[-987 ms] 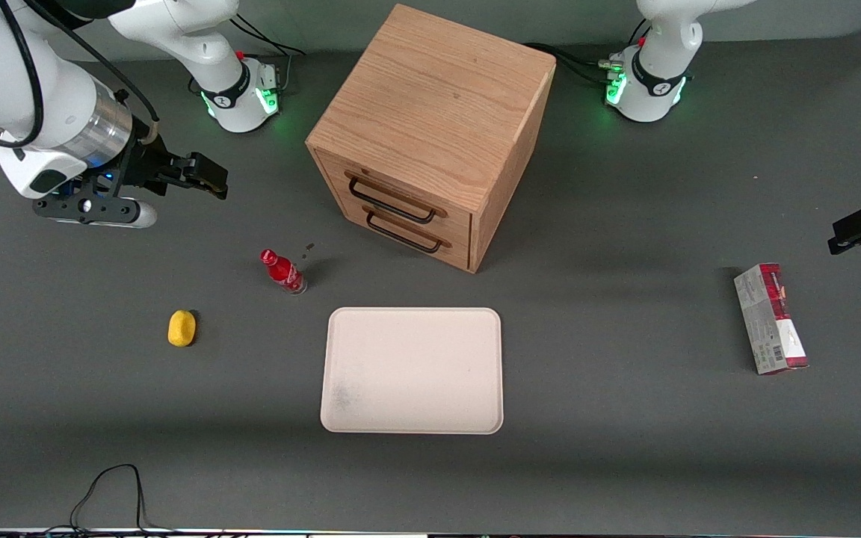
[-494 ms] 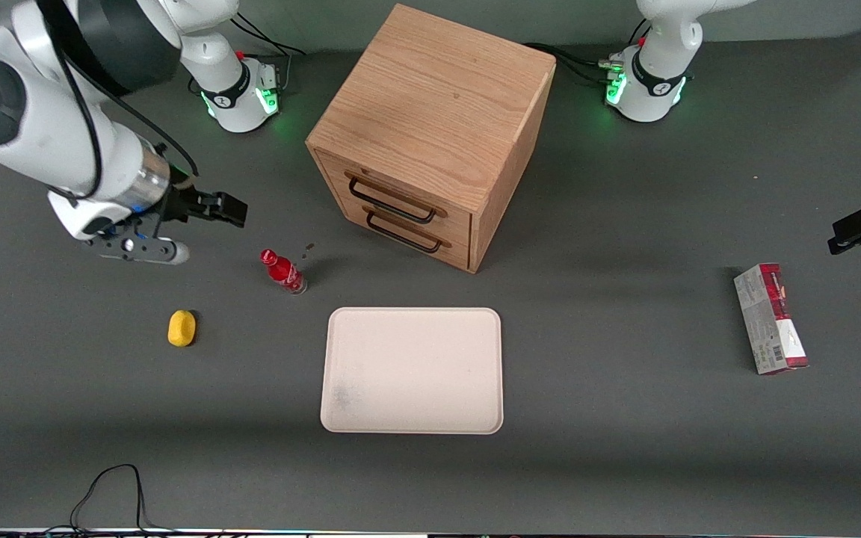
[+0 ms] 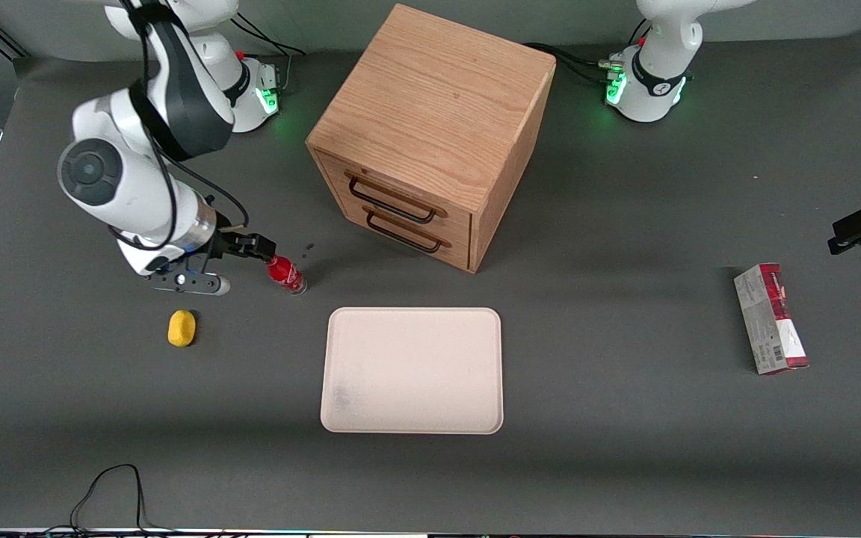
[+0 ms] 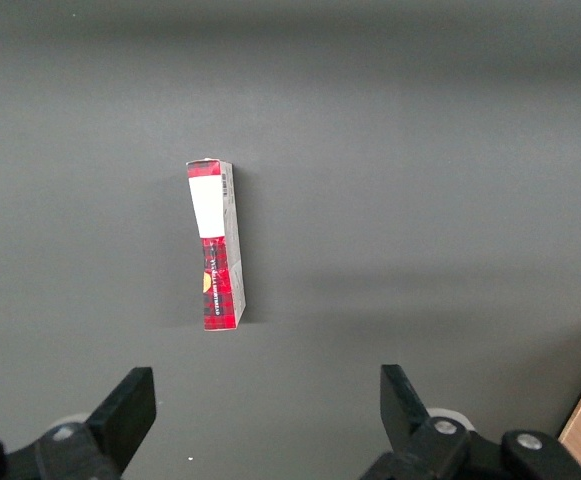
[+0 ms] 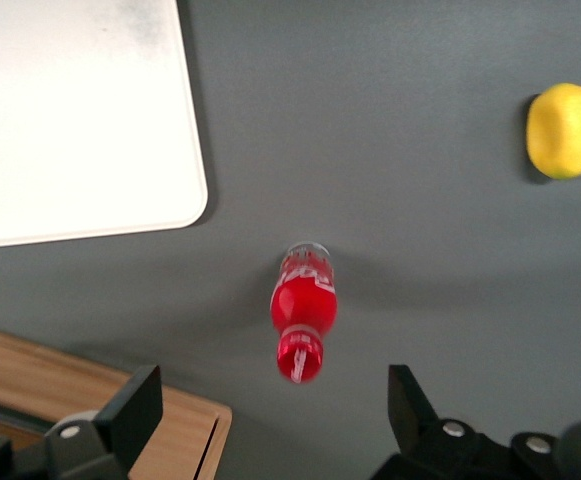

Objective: Place coke bottle on tray
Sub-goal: 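Lower the right gripper around the bottle's neck and close it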

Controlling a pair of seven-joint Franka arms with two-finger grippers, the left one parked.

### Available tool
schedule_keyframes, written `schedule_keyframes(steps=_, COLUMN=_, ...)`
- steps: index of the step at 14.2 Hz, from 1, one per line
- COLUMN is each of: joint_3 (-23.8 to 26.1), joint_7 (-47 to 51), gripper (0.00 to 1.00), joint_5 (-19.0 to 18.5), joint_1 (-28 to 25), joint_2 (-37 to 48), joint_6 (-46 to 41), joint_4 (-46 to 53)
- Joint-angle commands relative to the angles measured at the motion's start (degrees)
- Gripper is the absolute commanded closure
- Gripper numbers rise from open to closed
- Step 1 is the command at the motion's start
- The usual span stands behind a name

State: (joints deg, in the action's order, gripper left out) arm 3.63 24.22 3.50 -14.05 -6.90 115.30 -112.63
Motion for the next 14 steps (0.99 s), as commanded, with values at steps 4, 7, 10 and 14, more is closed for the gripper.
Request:
schedule_keyframes(steps=4, joint_3=0.2, joint_7=-1.0, gripper=0.0, joint_5=-0.9, joint_1=-0.5, joint_2=2.3, joint_6=13.5, joint_4=-12.6)
schedule_keyframes(steps=7, joint_3=0.3, joint_7=-1.0, gripper=0.0, joint_5=-1.7, joint_1=-0.5, joint_2=2.2, joint_6=14.1, joint_4=-13.3)
schedule_keyframes(steps=10, joint_3=0.3, joint_7=-1.0, gripper=0.01, joint_5=-2.2, joint_1=-0.5, joint_2=2.2, joint_6=15.4, joint_4=-14.7)
schedule_keyframes(steps=14, joint_3=0.3, joint_7=-1.0, gripper=0.03, joint_5=-2.3, joint_1=-1.7, joint_2=2.2, joint_6=15.7, joint_4=-15.3)
